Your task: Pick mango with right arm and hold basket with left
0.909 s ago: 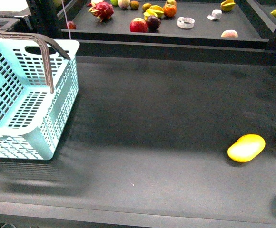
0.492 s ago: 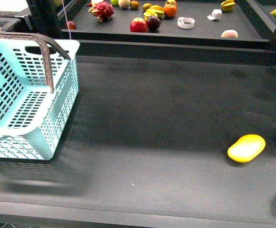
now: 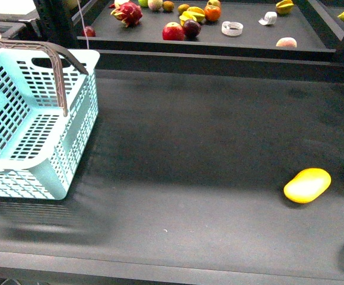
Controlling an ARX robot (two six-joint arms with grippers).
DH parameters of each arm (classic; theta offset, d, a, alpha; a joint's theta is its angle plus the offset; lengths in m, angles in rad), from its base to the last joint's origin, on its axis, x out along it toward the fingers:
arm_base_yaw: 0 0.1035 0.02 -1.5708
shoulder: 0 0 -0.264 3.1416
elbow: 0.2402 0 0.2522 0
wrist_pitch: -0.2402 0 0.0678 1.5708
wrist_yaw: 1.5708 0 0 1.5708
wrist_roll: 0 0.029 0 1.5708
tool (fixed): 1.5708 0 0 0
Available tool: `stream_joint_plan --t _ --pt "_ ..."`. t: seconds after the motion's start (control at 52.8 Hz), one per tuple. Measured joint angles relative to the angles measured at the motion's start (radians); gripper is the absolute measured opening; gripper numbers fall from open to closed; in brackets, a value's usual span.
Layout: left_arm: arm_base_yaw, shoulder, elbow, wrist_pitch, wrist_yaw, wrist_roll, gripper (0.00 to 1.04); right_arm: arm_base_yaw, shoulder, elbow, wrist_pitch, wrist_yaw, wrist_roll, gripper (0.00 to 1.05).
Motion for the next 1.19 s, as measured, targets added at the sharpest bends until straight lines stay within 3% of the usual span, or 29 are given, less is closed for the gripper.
stream_joint_plan --t 0.095,0.265,0.398,0.72,1.193 --pt "0.006 0.180 0.005 0.106 -0.100 -0.076 0.97 0.000 0.000 0.000 0.000 0.000 0.000 0.96" --pt "0.039 0.624 0.102 0.416 -0.027 -0.208 0.97 0.000 0.000 0.000 0.000 -0.001 0.000 0.96" --pt "0.064 0.956 0.219 0.540 0.015 -0.341 0.97 0.000 0.000 0.000 0.000 -0.001 0.000 0.96" --pt "0.075 1.504 0.520 0.576 0.147 -0.687 0.97 0.000 0.000 0.000 0.000 -0.001 0.000 0.96" --pt "0.079 1.920 0.968 0.507 0.227 -0.896 0.97 0.000 0.000 0.000 0.000 -0.001 0.000 0.96"
